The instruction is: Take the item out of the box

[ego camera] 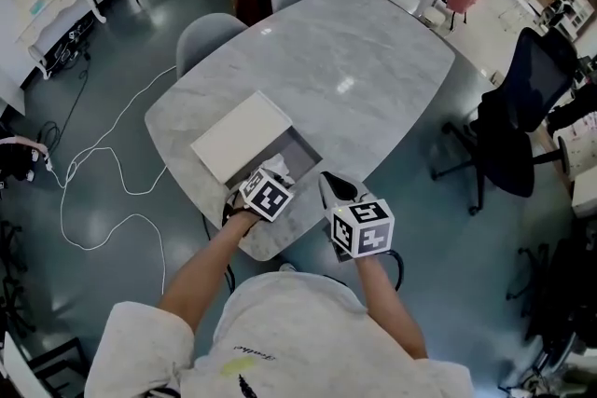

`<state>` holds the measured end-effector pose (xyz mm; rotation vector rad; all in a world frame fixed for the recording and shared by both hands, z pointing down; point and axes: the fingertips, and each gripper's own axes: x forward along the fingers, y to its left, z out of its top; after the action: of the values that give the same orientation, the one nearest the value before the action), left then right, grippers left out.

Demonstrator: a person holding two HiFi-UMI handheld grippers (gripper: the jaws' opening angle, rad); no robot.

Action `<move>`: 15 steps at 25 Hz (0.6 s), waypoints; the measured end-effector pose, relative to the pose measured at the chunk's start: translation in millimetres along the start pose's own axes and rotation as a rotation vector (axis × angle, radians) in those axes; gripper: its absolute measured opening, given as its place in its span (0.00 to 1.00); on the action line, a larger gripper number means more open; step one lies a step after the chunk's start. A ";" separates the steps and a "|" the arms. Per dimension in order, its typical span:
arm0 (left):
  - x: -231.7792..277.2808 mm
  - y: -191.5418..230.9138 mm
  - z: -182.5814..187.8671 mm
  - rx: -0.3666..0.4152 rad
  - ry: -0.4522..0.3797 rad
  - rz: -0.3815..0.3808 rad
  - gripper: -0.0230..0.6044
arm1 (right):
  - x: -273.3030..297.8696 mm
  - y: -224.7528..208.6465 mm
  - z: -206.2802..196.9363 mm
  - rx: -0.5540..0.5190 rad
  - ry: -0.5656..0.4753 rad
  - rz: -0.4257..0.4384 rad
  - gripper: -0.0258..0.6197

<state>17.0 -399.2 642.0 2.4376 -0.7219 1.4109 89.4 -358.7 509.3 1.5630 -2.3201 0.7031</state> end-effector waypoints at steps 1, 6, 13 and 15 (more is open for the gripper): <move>-1.6 0.5 0.9 -0.002 -0.009 0.004 0.07 | 0.2 0.8 0.3 -0.002 0.001 0.002 0.05; -16.7 3.7 7.3 -0.022 -0.073 0.009 0.06 | 3.6 11.9 1.9 -0.018 0.012 0.021 0.05; -43.2 -6.4 25.8 -0.075 -0.201 0.028 0.06 | 3.2 23.1 4.0 -0.049 0.011 0.064 0.05; -56.8 -7.6 31.3 -0.102 -0.250 0.038 0.06 | 3.7 28.0 6.6 -0.056 0.006 0.078 0.05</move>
<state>20.8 -389.3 577.5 2.5576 -0.8753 1.0628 62.6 -356.5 498.5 1.4515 -2.3867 0.6531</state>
